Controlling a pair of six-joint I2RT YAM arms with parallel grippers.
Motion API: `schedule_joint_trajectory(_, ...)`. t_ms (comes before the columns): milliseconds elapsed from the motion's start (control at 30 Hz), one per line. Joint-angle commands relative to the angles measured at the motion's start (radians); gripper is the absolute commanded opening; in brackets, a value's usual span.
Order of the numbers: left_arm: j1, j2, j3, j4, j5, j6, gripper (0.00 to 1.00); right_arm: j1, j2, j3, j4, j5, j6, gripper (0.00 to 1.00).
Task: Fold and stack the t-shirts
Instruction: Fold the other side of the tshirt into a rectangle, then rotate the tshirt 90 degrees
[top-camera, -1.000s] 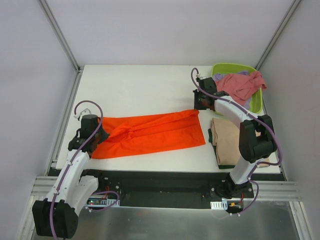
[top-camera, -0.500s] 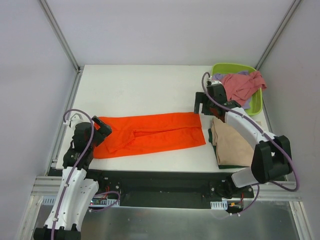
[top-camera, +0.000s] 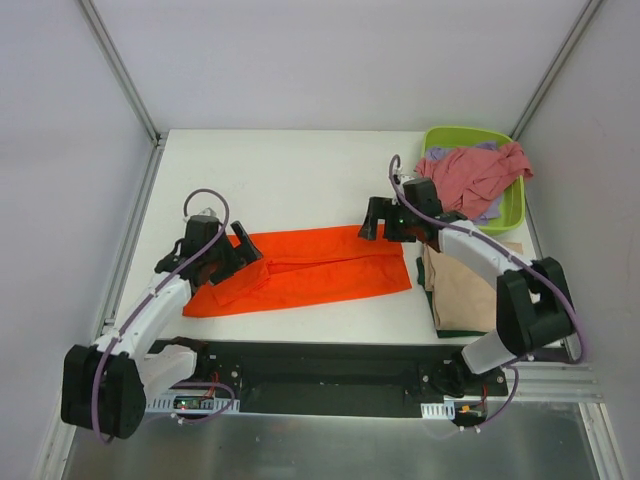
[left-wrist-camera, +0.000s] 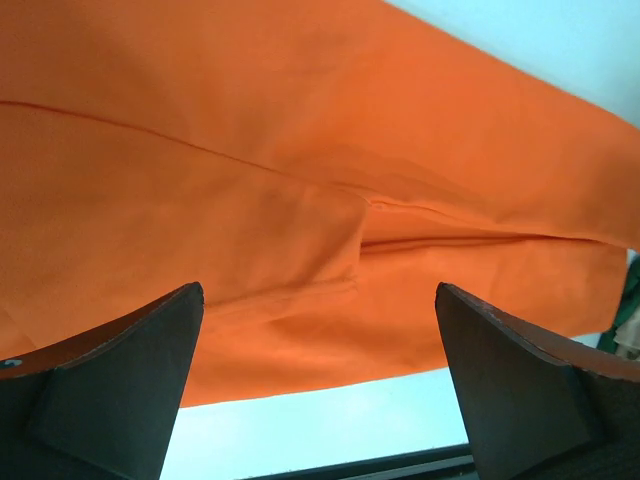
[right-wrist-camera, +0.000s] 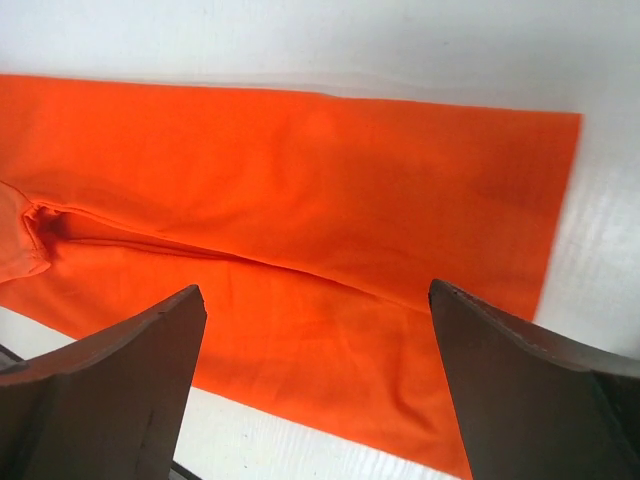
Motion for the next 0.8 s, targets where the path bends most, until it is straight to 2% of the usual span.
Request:
schedule_joint_trajectory(0,-0.004,0.113,0.052,0.052,-0.054,0.006,0.99,0.025,0.139,0.086,0.058,-0.071,0.008,0.96)
schedule_joint_trajectory(200,0.009,0.309,0.113,0.06,-0.123,-0.001,0.99,0.037,0.241,0.112,0.039,-0.079,0.034,0.96)
schedule_joint_trajectory(400,0.066,0.551,0.289,0.06,-0.081,0.019,0.99,0.045,0.203,0.023,0.024,-0.074,0.075,0.96)
schedule_joint_trajectory(500,0.072,0.702,0.43,0.06,-0.072,0.022,0.99,0.071,0.149,-0.037,0.022,-0.062,0.092,0.96)
schedule_joint_trajectory(600,0.071,0.867,0.62,0.06,0.002,0.017,0.99,0.126,0.101,-0.1,0.041,-0.057,0.131,0.96)
schedule_joint_trajectory(767,0.065,1.168,0.999,0.06,0.161,-0.01,0.99,0.294,0.046,-0.19,0.096,-0.054,0.212,0.96)
